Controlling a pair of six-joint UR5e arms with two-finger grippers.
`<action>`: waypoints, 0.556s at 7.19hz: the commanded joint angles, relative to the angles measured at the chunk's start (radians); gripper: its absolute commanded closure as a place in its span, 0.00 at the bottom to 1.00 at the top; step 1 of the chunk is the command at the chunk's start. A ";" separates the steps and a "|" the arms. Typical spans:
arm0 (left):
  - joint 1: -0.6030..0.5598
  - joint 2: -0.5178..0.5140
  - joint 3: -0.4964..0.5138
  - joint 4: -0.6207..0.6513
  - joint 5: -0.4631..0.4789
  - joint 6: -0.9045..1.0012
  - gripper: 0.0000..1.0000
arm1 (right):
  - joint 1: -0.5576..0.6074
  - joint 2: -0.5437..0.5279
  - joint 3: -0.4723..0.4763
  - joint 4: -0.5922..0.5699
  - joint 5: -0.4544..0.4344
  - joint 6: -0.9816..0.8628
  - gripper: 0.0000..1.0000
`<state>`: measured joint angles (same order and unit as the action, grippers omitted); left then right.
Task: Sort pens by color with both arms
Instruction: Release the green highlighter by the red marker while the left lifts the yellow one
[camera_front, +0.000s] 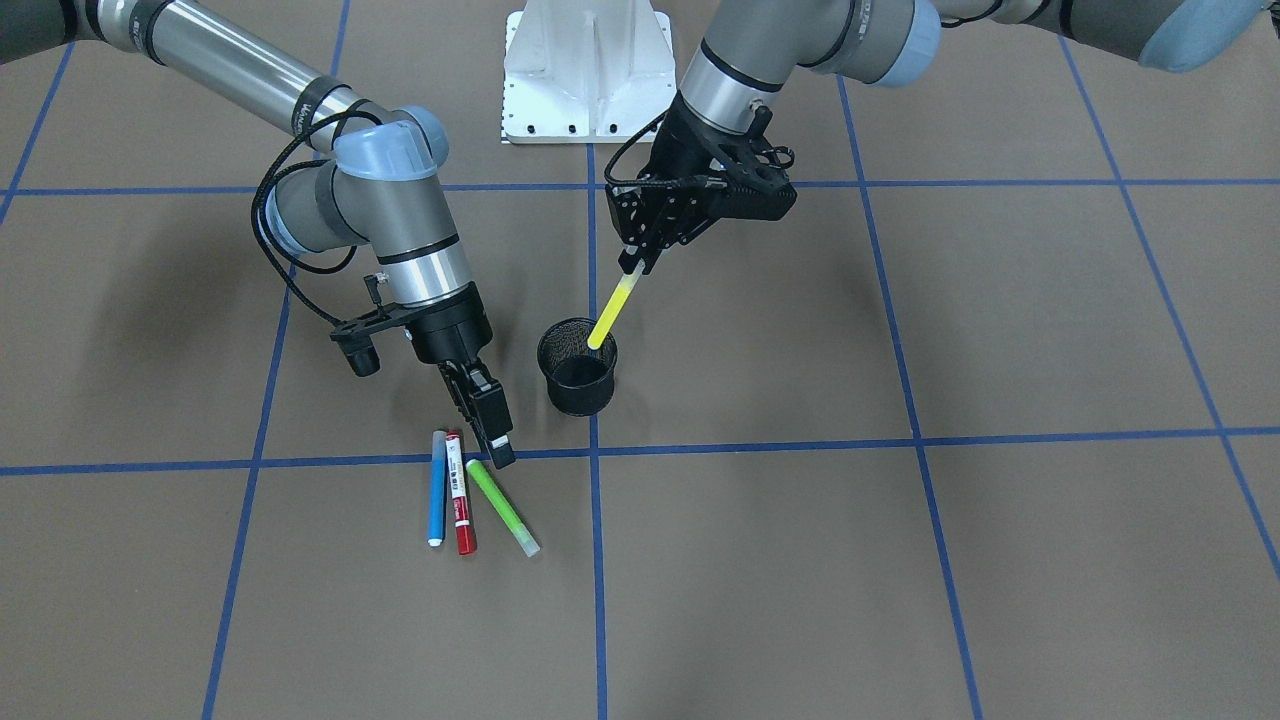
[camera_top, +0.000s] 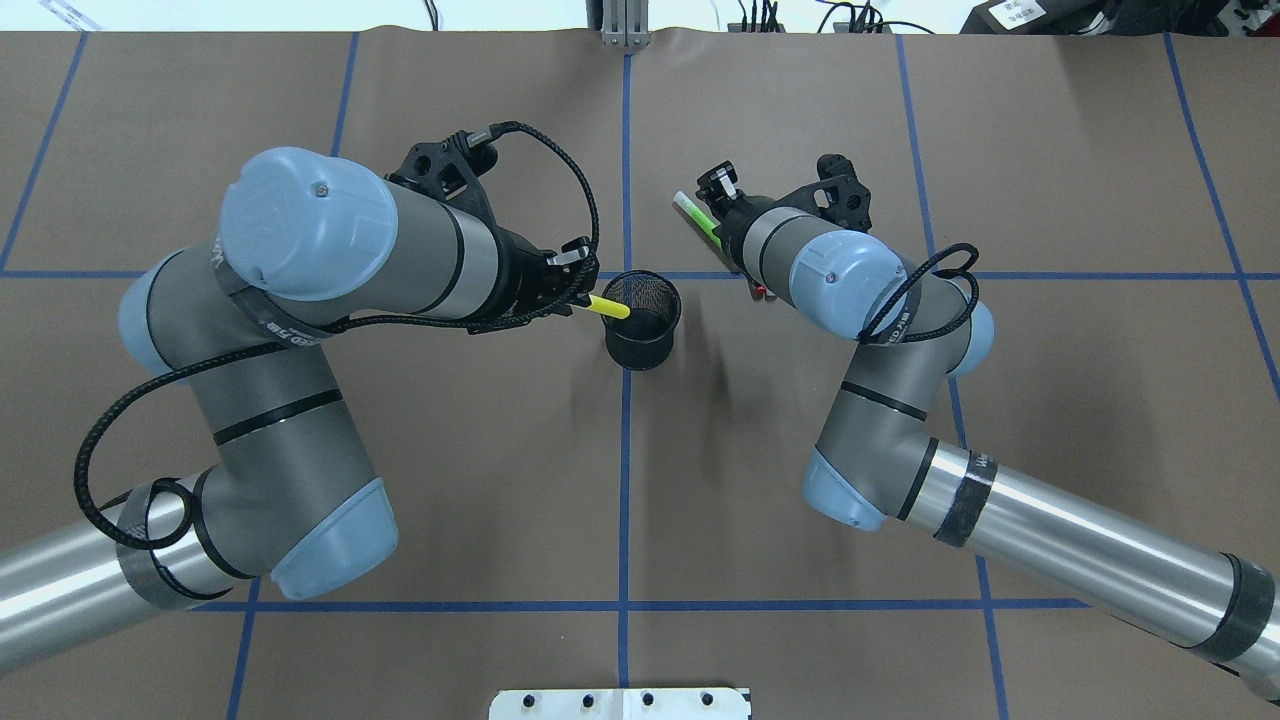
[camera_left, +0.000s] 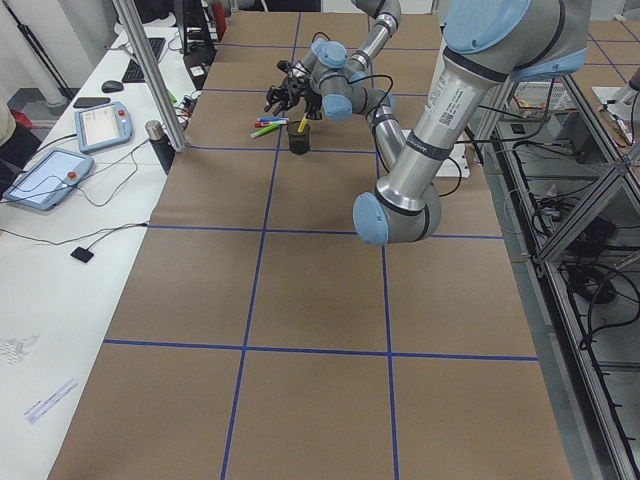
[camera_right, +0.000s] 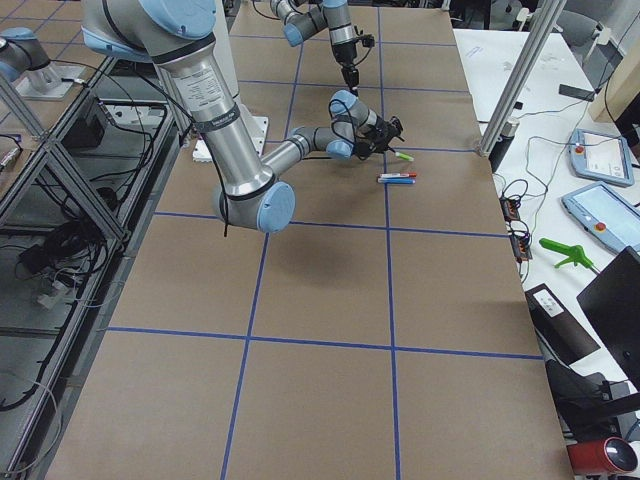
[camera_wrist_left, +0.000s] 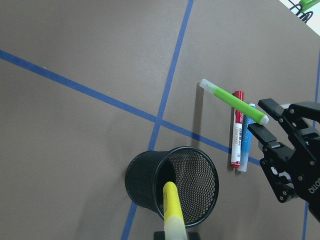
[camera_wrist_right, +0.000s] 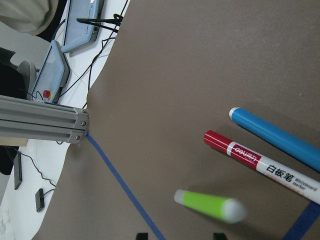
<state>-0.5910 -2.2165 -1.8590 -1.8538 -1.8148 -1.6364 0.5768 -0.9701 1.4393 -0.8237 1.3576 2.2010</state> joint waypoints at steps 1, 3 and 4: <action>-0.039 -0.069 -0.002 0.010 0.006 -0.008 0.91 | 0.000 0.004 0.001 0.000 0.012 0.000 0.42; -0.082 -0.185 0.122 -0.007 0.099 -0.034 0.91 | 0.024 0.002 0.013 0.000 0.075 -0.007 0.41; -0.082 -0.239 0.191 -0.022 0.142 -0.036 0.91 | 0.087 0.001 0.015 0.002 0.198 -0.013 0.37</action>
<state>-0.6667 -2.3860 -1.7482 -1.8614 -1.7315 -1.6677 0.6103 -0.9681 1.4500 -0.8234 1.4483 2.1937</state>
